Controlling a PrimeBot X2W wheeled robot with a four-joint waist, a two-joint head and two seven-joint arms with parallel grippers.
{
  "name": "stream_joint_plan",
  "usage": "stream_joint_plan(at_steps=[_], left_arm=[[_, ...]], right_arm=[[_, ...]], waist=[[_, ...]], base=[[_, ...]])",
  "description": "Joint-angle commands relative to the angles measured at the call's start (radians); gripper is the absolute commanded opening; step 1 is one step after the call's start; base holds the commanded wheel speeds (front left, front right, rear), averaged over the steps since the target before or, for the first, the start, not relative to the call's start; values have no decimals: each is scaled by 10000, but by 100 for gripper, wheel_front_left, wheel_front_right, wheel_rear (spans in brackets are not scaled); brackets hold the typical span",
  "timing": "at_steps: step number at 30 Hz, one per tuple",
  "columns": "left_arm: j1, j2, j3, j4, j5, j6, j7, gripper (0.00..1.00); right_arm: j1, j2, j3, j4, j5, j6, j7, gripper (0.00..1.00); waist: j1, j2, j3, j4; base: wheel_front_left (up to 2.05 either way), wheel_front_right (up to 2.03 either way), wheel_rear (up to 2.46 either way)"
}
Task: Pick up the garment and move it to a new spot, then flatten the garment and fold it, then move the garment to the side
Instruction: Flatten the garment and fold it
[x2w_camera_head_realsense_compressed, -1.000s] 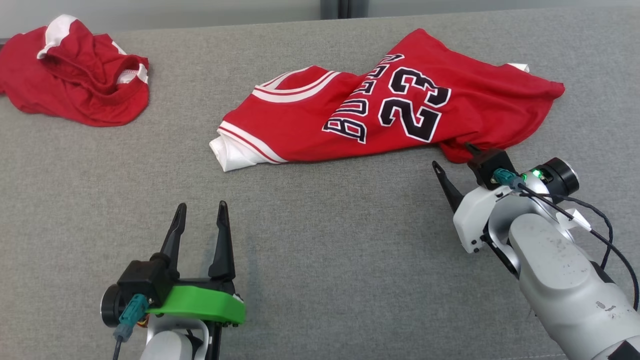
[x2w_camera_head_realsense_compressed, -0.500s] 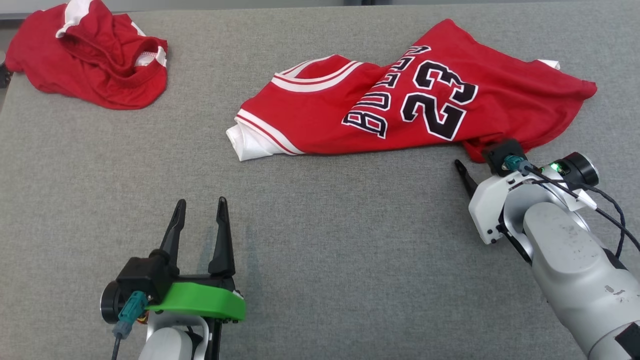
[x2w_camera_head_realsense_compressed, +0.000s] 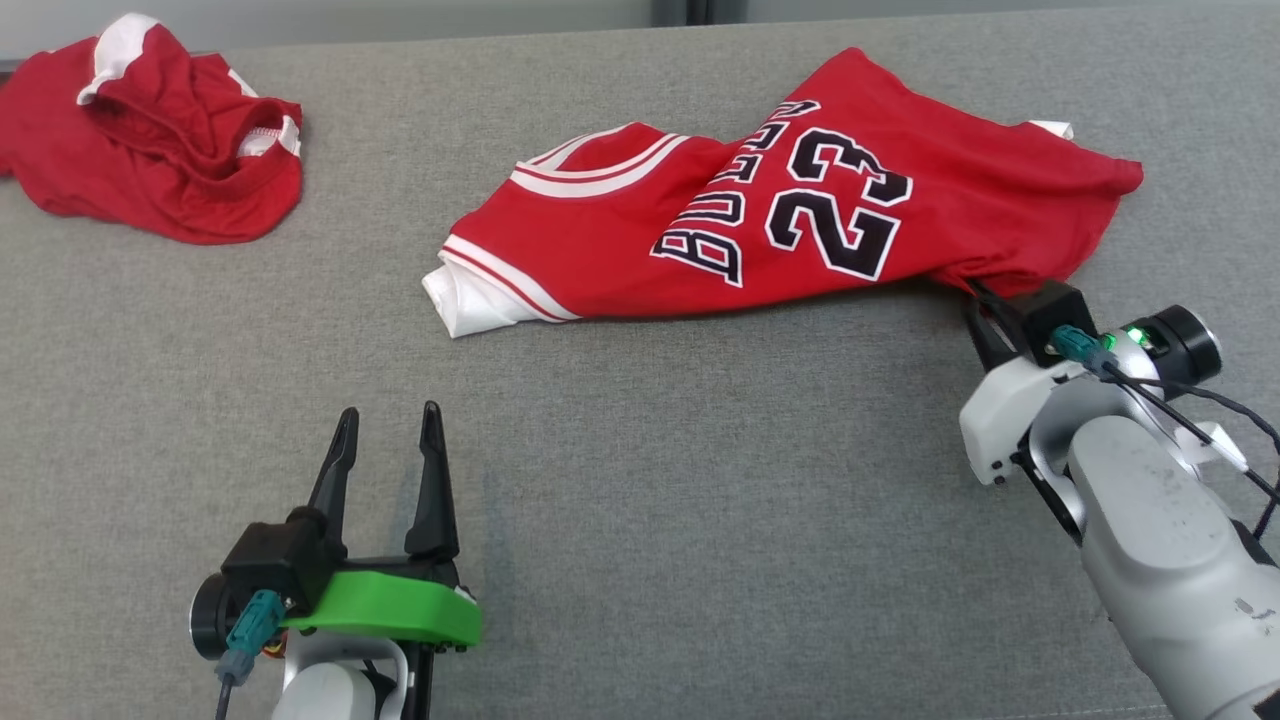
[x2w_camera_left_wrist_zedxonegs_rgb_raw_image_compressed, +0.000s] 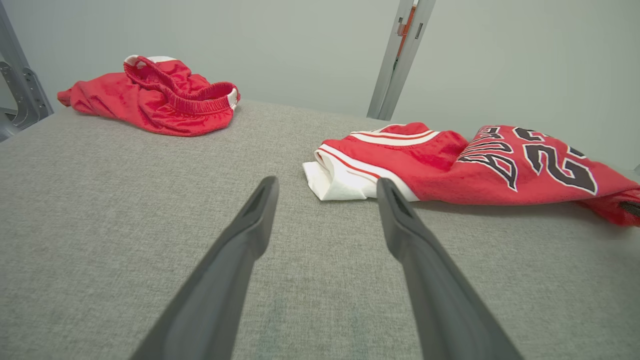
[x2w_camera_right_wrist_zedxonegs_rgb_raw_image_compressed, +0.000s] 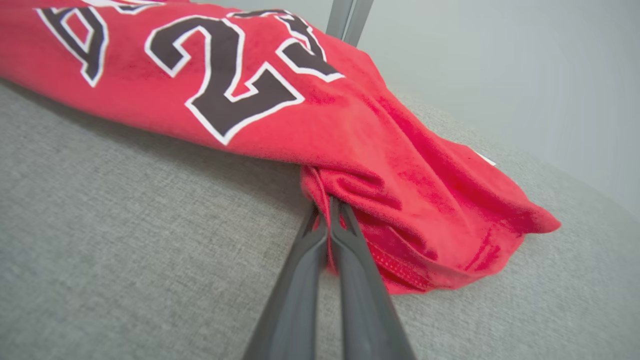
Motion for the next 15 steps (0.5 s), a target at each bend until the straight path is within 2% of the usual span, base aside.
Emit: stream_joint_plan(at_steps=[1, 8, 12, 15], left_arm=[[121, 27, 79, -6, 20, 37, -5, 100], [330, 27, 205, -63, 155, -53, -5, 100], [356, 27, 202, -58, 206, -96, -5, 100], [308, 28, 184, -19, 236, -133, -5, 100]], right_arm=[[427, -145, -207, -379, -51, -17, -106, 0], [2783, -526, -1985, -3318, -369, -17, 342, 0], [4033, -334, -3168, -4630, -452, -17, 941, 0], [4565, -159, -3865, -4980, -541, -17, 1098, 0]], waist=[[0, 0, -162, -202], [0, 0, -330, -579], [0, 0, -317, -687], [0, 0, -307, -709]], base=[[0, 0, 0], [0, 0, 0], [0, 0, 0], [0, 0, 0]])
